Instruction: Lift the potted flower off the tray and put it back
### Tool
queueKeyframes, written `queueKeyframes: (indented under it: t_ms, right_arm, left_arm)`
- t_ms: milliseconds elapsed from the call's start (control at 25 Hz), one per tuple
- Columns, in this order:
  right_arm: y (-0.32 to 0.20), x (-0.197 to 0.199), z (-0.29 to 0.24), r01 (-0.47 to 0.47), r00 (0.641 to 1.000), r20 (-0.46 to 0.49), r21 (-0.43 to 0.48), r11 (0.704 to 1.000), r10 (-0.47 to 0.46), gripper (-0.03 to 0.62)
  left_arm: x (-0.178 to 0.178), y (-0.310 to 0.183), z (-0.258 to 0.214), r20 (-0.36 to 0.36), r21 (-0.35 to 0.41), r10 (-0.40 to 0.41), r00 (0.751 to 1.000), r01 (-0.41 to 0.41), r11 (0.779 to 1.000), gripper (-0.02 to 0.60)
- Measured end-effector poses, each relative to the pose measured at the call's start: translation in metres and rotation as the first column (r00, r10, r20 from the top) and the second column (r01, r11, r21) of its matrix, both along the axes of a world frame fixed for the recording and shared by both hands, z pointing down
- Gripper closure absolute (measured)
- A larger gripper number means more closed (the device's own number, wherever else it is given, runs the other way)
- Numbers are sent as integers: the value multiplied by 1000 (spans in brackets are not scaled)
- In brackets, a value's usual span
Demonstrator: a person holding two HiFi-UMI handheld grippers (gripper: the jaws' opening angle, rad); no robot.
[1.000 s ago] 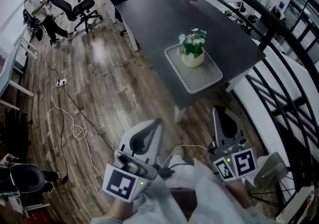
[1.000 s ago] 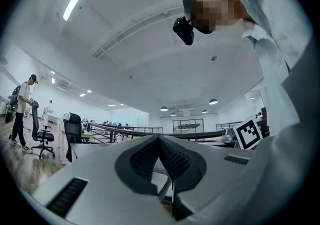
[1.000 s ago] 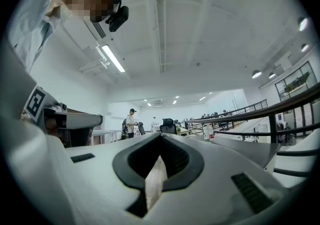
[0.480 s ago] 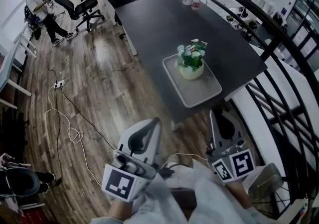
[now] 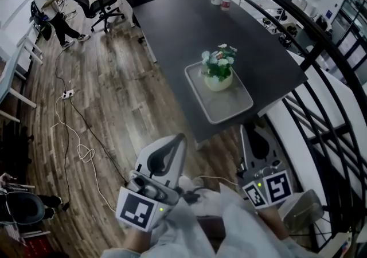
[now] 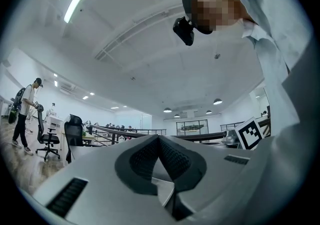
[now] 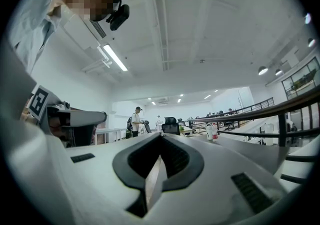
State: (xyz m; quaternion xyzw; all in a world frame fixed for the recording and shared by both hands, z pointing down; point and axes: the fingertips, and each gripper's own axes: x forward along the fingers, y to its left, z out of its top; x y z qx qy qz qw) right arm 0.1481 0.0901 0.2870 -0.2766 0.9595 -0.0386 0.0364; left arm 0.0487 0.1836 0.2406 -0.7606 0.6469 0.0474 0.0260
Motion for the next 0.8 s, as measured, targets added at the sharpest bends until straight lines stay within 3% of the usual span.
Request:
queueKeyframes:
  t_ms: [440,800]
  right_arm:
    - [-19,16,5,-79,997,4,-4,997,79,591]
    - [-45,10,5,-154,987,-39,13,988,155,591]
  left_arm:
    - [11,-26,0,13,3,80,997,-80,997,583]
    - [-1,-67,-2,1,5,157,988,-157,988,583]
